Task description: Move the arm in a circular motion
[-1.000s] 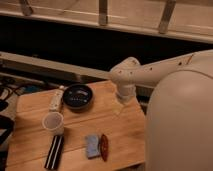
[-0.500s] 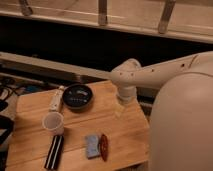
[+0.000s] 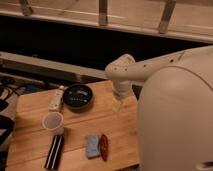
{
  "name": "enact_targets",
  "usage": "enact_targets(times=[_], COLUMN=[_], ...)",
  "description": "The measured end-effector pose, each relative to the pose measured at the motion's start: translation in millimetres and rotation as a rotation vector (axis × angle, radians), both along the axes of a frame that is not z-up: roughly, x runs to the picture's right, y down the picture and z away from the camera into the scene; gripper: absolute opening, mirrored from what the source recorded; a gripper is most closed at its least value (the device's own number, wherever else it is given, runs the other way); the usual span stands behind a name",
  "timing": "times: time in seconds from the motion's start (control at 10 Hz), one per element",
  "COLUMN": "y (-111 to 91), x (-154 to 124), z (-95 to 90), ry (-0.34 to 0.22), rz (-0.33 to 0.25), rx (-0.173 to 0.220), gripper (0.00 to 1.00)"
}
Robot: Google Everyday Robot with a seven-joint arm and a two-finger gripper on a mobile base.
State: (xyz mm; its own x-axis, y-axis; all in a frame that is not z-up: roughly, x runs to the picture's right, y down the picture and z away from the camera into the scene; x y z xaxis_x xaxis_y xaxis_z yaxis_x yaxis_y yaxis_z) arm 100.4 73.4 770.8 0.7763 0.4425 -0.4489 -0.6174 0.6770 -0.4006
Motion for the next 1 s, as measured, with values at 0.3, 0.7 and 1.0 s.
enact_targets(times=[0.3,0.7,1.0], y=[9,6,24], x=[-5,-1,-13], z=[-6.2,-3.8,-17.6], ry=[-0.014,-0.04,-0.052], rz=[-0.002,-0.021,-0.023], rx=[-0.012,-0.021,-0.035], gripper=[0.83,0.83,0.83])
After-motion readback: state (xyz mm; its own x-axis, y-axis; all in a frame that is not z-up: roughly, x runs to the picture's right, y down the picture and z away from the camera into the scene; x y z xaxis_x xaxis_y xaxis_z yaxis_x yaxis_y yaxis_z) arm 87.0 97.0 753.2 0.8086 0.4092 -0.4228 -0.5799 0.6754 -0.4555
